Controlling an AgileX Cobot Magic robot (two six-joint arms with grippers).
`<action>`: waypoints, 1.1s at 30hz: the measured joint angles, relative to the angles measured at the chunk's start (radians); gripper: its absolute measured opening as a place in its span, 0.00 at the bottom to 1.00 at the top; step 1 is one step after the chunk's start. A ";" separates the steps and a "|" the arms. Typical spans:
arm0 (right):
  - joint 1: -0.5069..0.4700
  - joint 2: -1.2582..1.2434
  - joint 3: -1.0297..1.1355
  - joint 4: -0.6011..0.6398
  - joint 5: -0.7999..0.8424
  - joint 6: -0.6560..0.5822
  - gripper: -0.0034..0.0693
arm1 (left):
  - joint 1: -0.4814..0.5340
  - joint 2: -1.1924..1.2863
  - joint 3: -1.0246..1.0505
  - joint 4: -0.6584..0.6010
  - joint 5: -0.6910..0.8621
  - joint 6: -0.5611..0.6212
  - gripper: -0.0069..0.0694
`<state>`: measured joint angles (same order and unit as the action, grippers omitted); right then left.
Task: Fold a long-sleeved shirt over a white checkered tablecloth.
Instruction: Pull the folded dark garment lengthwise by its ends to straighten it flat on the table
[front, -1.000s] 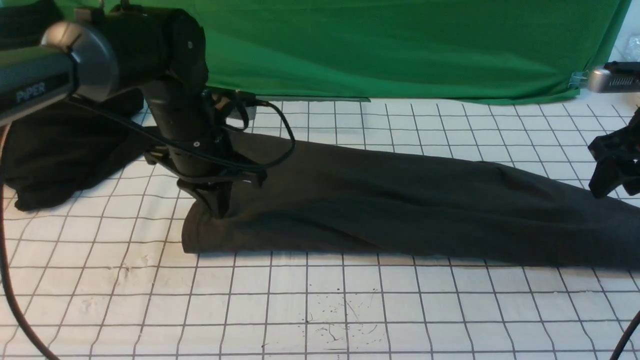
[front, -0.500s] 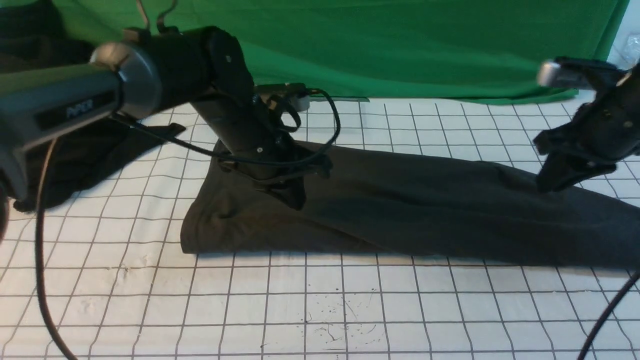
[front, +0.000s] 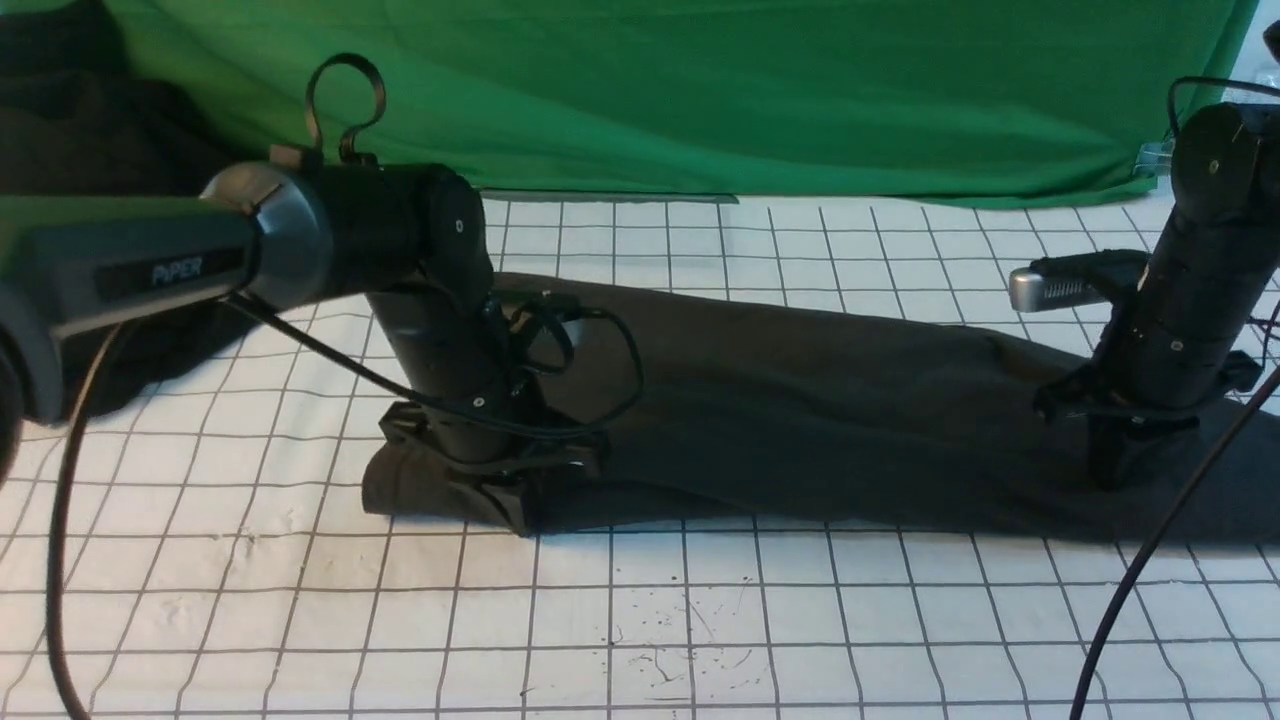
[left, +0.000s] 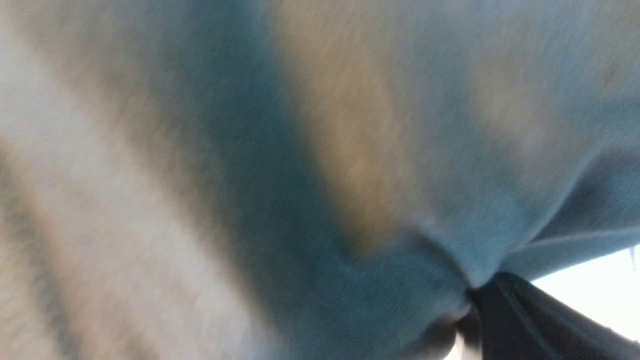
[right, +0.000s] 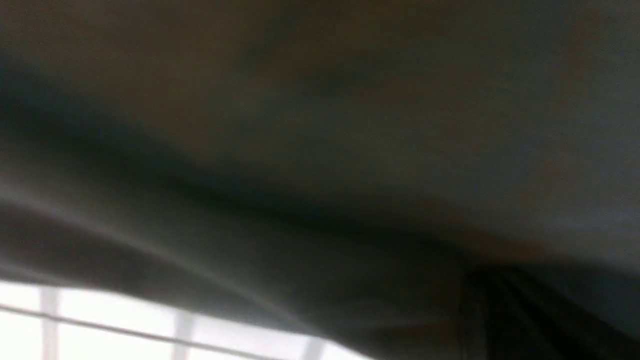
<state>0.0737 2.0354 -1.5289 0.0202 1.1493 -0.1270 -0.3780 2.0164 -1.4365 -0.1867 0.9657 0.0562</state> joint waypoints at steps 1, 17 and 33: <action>-0.014 -0.021 0.000 -0.026 0.006 0.011 0.05 | 0.001 -0.031 0.003 0.015 0.000 0.000 0.09; -0.361 -0.088 0.000 -0.039 -0.062 0.107 0.96 | 0.003 -0.328 0.115 0.132 0.004 -0.056 0.09; -0.361 0.094 -0.013 0.040 -0.119 0.047 0.45 | 0.003 -0.378 0.134 0.129 0.048 -0.056 0.09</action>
<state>-0.2875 2.1298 -1.5422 0.0603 1.0302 -0.0801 -0.3749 1.6380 -1.3020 -0.0578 1.0138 0.0000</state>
